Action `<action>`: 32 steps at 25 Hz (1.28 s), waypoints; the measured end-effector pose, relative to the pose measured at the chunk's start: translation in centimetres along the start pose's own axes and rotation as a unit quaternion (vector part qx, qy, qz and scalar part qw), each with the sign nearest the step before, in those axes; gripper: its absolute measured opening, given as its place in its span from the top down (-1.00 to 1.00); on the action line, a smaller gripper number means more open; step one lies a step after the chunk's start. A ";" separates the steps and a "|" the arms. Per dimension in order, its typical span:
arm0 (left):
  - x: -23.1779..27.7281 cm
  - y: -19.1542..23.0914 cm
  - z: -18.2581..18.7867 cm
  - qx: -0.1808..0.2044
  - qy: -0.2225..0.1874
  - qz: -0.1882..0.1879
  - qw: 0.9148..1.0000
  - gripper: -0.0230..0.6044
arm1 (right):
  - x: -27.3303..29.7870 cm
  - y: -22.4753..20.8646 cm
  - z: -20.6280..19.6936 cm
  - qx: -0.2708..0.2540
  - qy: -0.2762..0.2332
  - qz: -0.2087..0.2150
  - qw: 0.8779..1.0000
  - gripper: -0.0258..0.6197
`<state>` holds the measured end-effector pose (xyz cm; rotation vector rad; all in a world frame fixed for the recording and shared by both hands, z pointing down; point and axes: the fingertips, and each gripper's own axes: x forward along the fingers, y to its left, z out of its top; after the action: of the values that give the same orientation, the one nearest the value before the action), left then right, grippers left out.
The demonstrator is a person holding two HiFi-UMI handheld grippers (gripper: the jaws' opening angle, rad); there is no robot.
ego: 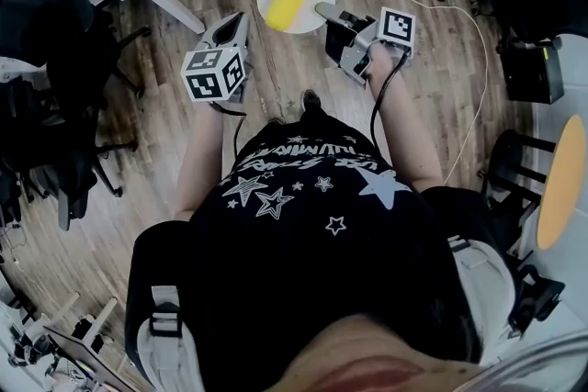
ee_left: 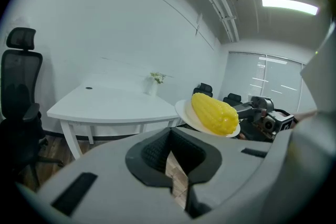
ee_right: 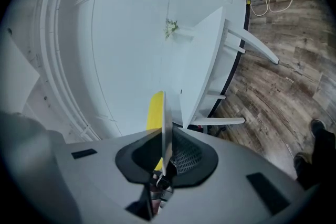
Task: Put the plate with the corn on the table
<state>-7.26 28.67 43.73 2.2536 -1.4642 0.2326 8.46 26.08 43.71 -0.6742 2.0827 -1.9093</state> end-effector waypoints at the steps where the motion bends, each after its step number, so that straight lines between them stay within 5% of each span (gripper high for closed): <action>1: -1.0 0.3 -0.4 0.000 -0.001 0.000 1.000 0.91 | 0.2 0.2 -1.1 -0.003 0.001 0.002 1.000 0.81; 15: -6.5 3.9 -3.5 -0.009 0.003 0.009 1.000 0.91 | 2.3 0.0 -6.5 0.013 0.000 0.012 1.000 0.80; 32: 1.4 10.3 1.8 -0.005 -0.007 0.061 0.998 0.91 | 11.7 -0.8 3.7 0.002 0.047 0.036 0.998 0.79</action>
<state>-16.10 23.19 45.37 2.1653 -1.6082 0.2479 0.24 17.21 45.60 -0.5098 2.1275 -1.9408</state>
